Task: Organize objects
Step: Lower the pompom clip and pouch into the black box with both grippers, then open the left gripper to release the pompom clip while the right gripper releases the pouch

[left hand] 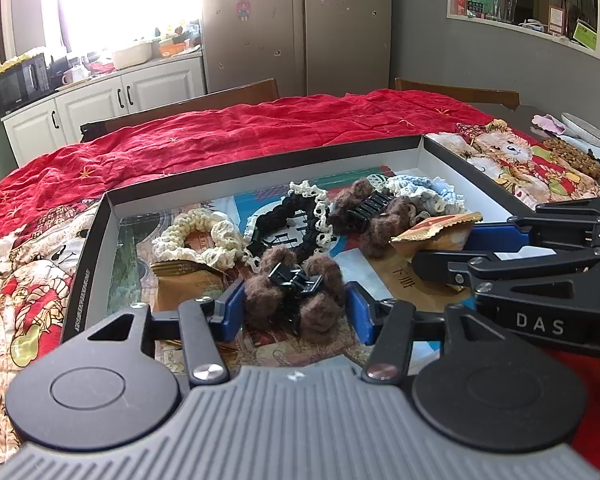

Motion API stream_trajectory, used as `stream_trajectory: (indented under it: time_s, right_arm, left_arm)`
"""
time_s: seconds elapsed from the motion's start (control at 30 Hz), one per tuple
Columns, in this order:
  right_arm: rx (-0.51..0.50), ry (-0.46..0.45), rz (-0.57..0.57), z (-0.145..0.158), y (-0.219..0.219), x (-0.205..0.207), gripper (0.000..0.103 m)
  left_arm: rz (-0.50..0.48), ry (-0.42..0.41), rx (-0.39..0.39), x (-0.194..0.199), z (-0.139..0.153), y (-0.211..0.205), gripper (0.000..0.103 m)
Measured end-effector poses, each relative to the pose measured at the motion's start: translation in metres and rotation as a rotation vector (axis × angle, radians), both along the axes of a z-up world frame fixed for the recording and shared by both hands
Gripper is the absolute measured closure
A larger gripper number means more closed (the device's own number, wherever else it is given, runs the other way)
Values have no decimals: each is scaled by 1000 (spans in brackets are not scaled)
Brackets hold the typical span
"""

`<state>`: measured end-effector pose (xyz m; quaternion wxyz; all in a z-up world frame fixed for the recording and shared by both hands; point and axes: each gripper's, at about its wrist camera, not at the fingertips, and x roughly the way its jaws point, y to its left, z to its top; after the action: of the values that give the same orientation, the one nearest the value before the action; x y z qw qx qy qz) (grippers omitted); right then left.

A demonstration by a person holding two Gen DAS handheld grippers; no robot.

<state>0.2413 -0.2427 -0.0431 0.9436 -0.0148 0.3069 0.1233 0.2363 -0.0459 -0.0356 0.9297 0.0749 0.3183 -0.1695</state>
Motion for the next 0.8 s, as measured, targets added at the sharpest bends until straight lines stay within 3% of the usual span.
stream_trajectory:
  time_s: [0.8]
  right_arm:
    - [54,-55,17,18,-6,-16,61]
  left_arm:
    - [10,-48,-9,-11,14,2,27]
